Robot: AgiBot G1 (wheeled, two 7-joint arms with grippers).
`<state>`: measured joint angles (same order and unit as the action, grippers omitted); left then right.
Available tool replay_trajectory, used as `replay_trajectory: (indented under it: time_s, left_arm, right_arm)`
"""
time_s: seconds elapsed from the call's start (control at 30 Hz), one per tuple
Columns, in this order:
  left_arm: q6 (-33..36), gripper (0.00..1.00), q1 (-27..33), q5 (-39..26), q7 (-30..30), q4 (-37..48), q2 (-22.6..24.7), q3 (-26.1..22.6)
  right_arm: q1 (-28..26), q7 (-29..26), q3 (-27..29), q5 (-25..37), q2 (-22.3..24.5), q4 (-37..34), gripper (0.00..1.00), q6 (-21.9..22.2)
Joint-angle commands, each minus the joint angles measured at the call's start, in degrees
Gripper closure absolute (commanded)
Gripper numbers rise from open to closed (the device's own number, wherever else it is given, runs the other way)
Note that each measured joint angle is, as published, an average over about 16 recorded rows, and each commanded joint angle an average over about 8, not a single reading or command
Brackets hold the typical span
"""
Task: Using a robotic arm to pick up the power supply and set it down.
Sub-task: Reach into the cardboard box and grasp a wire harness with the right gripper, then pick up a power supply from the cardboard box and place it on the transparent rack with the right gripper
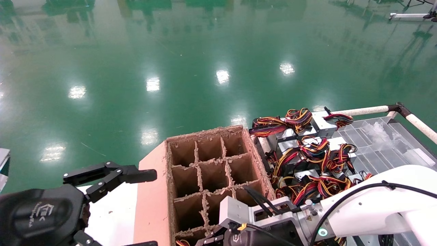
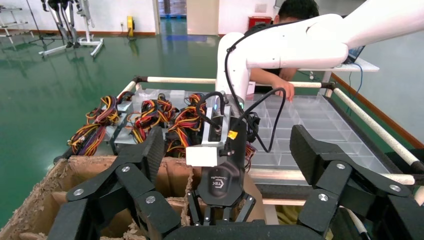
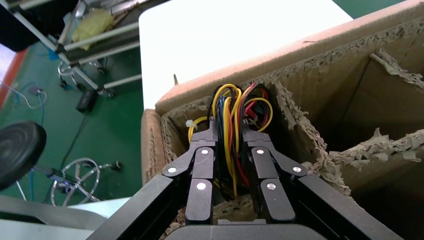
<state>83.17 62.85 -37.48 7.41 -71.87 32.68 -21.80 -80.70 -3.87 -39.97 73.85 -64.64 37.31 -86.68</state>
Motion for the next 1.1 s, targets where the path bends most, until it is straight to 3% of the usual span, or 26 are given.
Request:
replay_trajectory:
  time_s: [0.03, 0.4, 1.1]
  left_arm:
    - [0.0, 0.0, 0.0, 0.0, 0.0, 0.0, 0.0, 0.0]
    - [0.0, 0.0, 0.0, 0.0, 0.0, 0.0, 0.0, 0.0]
    - [0.0, 0.0, 0.0, 0.01, 0.0, 0.0, 0.0, -0.01]
  right_arm:
    - [0.15, -0.29, 0.18, -0.41, 0.12, 0.06, 1.0, -0.16]
    - [1.63, -1.64, 2.64, -5.41, 3.12, 2.54, 1.0, -1.94]
    - [0.79, -2.2, 14.38, -23.54, 13.22, 14.76, 1.0, -1.89]
